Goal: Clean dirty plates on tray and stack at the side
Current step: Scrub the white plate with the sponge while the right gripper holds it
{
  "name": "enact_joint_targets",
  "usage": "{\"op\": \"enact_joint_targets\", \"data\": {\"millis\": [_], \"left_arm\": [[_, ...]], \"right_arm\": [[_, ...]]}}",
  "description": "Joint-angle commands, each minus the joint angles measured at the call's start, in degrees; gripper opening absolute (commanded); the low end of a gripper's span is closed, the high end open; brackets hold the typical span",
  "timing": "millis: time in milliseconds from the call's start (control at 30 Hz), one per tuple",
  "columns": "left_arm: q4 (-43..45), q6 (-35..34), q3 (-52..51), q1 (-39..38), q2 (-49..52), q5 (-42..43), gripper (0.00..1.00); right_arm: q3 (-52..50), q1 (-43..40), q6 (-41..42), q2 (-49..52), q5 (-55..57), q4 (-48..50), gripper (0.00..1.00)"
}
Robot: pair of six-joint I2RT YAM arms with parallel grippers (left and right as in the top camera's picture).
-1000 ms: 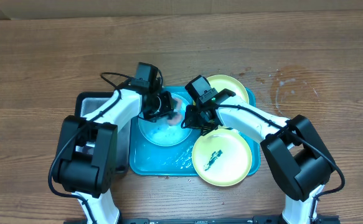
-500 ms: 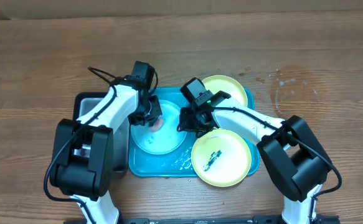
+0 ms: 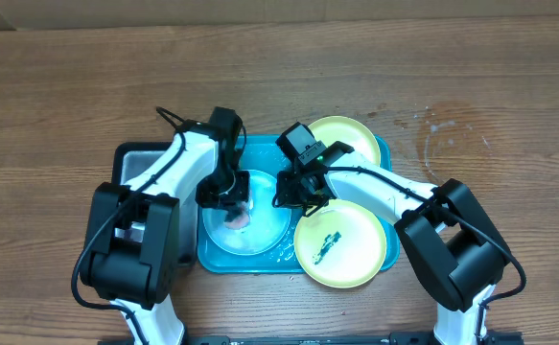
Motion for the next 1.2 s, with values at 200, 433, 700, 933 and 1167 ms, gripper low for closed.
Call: {"op": "enact_joint_targets", "data": {"millis": [200, 433, 700, 933, 1167], "left_arm": [[0.13, 8.55, -3.58, -3.5, 3.19, 19.04, 0.04], [1.53, 11.91, -3.58, -3.5, 3.17, 26.67, 0.04], [8.57, 1.01, -3.61, -2.99, 3.17, 24.13, 0.04], [6.14, -14.71, -3.61, -2.86, 3.17, -5.46, 0.04], [-0.81, -25.49, -3.61, -2.86, 3.17, -22.73, 0.04]], "right_arm": [[-0.9, -0.42, 2.01, 1.68, 2.93, 0.52, 0.04], [-0.9, -0.42, 2.03, 1.68, 2.93, 0.68, 0.04], [-0.9, -0.42, 2.03, 1.68, 2.95, 0.96, 0.04], [-0.9, -0.42, 2.03, 1.68, 2.95, 0.87, 0.04], [-0.9, -0.42, 3.3, 1.68, 3.8, 0.85, 0.04]]}}
